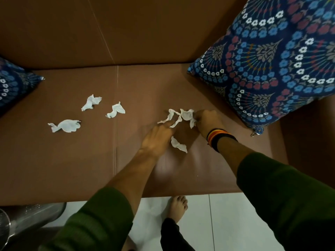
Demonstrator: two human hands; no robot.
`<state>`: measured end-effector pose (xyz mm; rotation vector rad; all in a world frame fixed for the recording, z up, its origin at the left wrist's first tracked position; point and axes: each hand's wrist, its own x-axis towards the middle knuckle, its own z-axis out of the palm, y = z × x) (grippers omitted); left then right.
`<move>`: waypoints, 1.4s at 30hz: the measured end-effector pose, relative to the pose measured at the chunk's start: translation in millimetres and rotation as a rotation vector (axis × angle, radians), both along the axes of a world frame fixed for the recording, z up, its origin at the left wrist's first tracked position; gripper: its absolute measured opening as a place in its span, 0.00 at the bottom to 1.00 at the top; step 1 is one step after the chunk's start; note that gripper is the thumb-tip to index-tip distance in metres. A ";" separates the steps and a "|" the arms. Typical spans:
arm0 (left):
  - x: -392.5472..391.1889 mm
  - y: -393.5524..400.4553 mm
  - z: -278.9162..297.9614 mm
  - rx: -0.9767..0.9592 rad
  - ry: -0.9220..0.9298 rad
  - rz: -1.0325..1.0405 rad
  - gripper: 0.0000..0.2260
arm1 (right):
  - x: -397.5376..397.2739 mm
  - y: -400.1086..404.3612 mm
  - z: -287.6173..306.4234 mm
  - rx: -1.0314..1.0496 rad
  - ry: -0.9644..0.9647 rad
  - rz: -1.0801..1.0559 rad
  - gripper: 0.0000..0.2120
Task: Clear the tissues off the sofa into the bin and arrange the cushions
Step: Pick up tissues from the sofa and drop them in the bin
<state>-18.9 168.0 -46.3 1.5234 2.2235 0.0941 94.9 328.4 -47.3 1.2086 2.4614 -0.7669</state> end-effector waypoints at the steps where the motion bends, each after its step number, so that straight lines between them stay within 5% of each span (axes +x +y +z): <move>1: 3.4 -3.8 1.8 -0.009 0.013 -0.004 0.12 | 5.8 -5.4 -0.1 0.000 0.001 -0.019 0.11; 8: 30.8 -41.0 8.3 0.017 0.020 0.013 0.10 | 44.9 -40.9 19.4 -0.021 -0.079 -0.114 0.09; 14: 36.2 -41.1 -0.7 0.004 0.008 0.095 0.29 | 28.9 -40.9 20.6 -0.046 -0.112 0.012 0.29; 16: 35.7 -35.8 -7.2 -0.017 -0.015 0.092 0.34 | 26.3 -42.0 16.0 -0.049 -0.117 0.039 0.26; 23: 44.0 -51.1 0.6 -0.062 0.047 0.068 0.11 | 60.9 -75.0 18.7 -0.076 -0.034 -0.136 0.07; 31: 24.9 -143.0 33.6 0.040 -0.218 0.522 0.09 | 49.9 -158.4 57.9 -0.064 0.021 -0.068 0.05; 42: -89.4 -413.7 56.2 0.178 -0.193 1.080 0.09 | -139.8 -377.1 79.0 -0.210 0.085 0.214 0.07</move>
